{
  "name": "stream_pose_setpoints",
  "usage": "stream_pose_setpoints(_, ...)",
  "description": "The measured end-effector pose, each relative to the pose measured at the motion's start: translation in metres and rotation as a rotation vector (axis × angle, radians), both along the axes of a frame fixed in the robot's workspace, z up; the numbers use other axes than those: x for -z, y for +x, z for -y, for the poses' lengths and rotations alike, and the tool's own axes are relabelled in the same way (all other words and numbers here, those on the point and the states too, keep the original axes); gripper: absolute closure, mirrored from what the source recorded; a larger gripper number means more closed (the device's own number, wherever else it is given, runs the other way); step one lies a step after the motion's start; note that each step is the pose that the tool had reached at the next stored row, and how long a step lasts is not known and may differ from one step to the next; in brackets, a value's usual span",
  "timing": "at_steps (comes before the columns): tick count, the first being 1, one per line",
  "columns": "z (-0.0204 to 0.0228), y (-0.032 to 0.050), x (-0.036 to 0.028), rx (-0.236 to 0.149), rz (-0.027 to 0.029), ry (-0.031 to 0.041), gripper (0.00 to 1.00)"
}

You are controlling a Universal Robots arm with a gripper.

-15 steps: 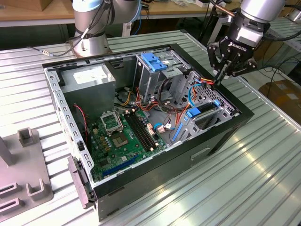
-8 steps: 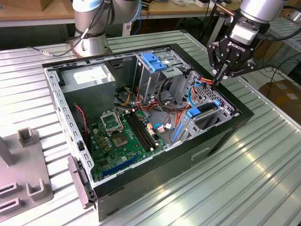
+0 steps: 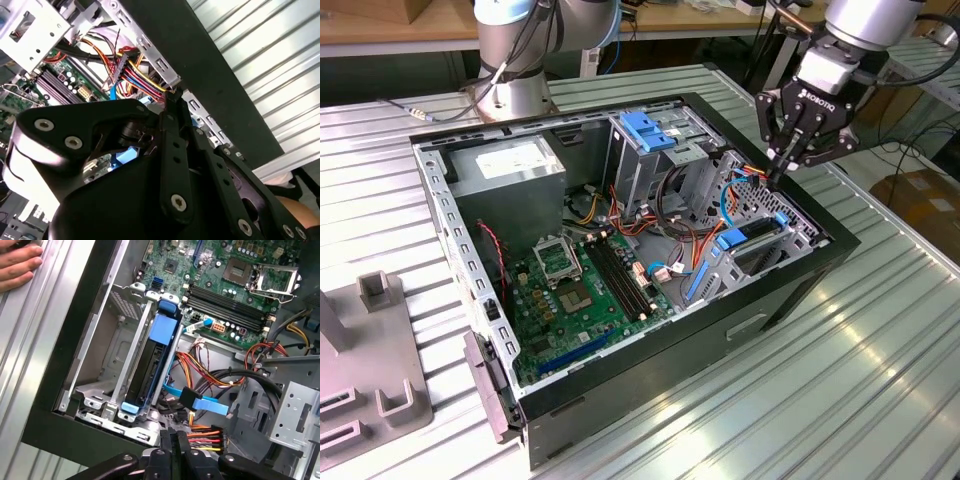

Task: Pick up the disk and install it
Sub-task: 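Insert the first disk wire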

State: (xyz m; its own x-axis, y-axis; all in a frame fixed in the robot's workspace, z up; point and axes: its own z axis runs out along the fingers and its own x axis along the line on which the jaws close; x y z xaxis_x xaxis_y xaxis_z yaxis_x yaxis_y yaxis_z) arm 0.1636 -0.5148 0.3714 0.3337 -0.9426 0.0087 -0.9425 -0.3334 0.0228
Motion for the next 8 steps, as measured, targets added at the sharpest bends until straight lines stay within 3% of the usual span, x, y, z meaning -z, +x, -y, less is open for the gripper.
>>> stream_pose_setpoints(8, -0.0001, -0.0001, 0.0004, 0.128, -0.0001, -0.0003, 0.84)
